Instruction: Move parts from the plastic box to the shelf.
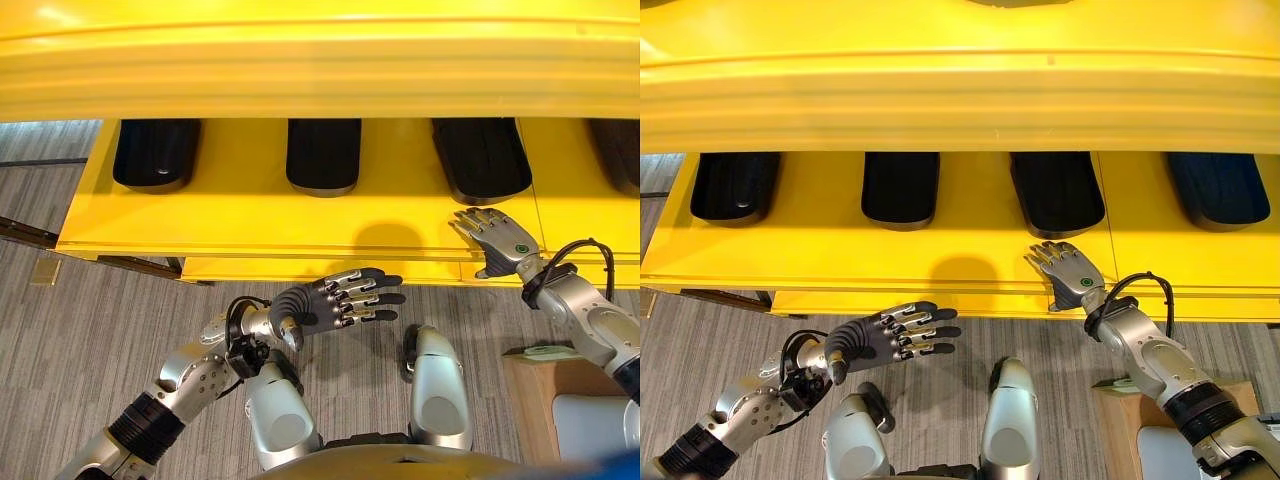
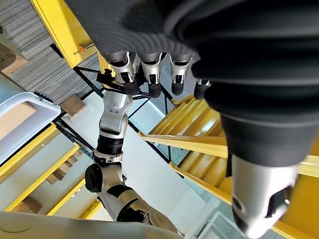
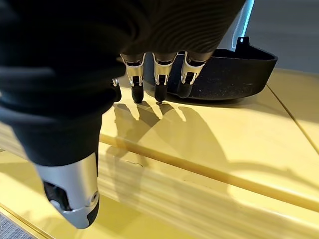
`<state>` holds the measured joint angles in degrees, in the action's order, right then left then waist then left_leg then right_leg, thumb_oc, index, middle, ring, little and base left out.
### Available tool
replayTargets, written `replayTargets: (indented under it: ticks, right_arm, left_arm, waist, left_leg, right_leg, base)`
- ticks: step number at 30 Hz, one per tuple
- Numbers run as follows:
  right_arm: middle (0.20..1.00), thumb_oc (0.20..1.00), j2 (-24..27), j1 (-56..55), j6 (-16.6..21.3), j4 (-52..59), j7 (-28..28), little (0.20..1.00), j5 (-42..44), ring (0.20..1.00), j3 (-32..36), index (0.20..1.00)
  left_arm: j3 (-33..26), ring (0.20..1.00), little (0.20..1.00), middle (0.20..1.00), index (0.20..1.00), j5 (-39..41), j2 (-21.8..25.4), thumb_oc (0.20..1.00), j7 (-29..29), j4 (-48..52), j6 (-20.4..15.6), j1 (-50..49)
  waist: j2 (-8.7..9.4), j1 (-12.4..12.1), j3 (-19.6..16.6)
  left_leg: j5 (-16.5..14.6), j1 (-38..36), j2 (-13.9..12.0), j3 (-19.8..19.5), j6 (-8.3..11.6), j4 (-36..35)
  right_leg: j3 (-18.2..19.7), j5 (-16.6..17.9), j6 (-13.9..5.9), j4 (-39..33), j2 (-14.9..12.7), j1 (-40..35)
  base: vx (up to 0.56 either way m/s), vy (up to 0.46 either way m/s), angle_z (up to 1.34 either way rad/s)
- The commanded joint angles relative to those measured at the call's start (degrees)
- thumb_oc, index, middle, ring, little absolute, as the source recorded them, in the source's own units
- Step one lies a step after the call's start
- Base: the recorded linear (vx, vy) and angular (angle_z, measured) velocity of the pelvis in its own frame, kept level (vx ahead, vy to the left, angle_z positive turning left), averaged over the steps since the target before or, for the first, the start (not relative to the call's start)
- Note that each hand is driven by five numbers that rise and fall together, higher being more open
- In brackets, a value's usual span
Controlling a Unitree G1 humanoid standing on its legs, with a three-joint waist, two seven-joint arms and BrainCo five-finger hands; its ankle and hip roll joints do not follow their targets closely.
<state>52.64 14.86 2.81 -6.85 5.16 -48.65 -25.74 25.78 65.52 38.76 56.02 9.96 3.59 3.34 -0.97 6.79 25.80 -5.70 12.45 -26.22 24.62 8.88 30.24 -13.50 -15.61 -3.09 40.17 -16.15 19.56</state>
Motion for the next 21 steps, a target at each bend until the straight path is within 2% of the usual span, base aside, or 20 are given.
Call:
replayTargets:
  ticks: [1,21]
  right_arm:
    - [1.000,1.000,-0.81,-0.15,-3.45,-4.28,-2.09,1.000,-2.35,1.000,0.70,1.000]
    - [1.000,1.000,-4.16,8.60,-4.29,-10.89,0.19,1.000,-1.25,1.000,-3.16,1.000]
  left_arm:
    - [-1.23,1.000,1.000,1.000,1.000,-1.00,-0.28,1.000,1.77,2.02,-0.29,-1.05]
    - [0.89,1.000,1.000,1.000,1.000,-0.92,-0.99,1.000,0.49,1.69,2.25,1.74]
  waist:
    - [0.12,0.87,0.28]
    - [-0.55,-0.41,-0.22]
  left_leg:
    - [1.04,0.70,-0.31,1.43,-2.97,2.35]
    - [0.08,0.33,-0.08,0.69,-3.24,3.14]
  right_leg:
    - [-0.37,-3.08,-0.98,3.83,-0.84,-5.21]
    - [-1.15,-3.36,-0.98,5.38,-2.17,-5.23]
  base:
    - [0.00,0.000,0.00]
    - [0.01,-0.004,0.00]
